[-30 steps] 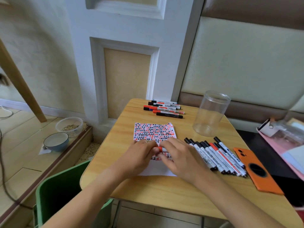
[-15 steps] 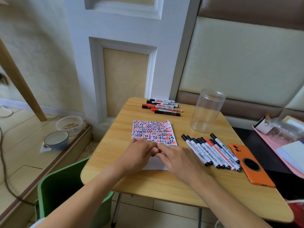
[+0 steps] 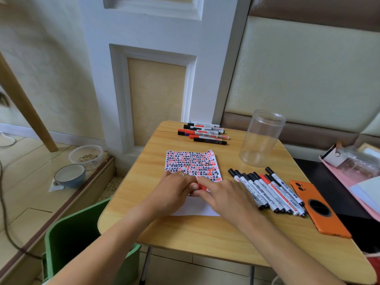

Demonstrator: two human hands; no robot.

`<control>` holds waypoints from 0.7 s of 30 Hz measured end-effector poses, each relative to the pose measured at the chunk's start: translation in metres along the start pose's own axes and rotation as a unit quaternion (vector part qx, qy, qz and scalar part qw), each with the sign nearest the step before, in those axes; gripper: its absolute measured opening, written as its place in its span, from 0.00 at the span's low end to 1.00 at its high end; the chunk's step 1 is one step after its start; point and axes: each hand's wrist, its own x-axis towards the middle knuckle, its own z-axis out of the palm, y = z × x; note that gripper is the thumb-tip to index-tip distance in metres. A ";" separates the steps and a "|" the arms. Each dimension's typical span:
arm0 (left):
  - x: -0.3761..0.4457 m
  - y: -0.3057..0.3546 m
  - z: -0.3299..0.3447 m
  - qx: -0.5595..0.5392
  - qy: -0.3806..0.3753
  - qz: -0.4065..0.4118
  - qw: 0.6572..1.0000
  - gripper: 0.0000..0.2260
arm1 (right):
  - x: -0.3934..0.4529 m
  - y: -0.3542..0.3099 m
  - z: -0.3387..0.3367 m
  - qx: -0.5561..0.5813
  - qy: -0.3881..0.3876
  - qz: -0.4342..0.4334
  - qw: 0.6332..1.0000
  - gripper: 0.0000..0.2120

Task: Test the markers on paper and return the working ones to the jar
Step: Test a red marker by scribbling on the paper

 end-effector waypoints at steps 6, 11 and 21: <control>0.003 -0.011 -0.008 0.023 -0.006 -0.019 1.000 0.20 | 0.005 0.004 0.003 0.030 -0.010 0.080 0.996 0.24; 0.007 -0.033 -0.012 0.043 0.056 -0.072 0.995 0.11 | 0.001 0.007 0.015 0.022 -0.023 0.076 0.997 0.20; 0.028 -0.028 0.007 0.085 0.056 -0.084 0.991 0.12 | -0.002 0.008 0.020 0.042 -0.006 0.080 0.996 0.13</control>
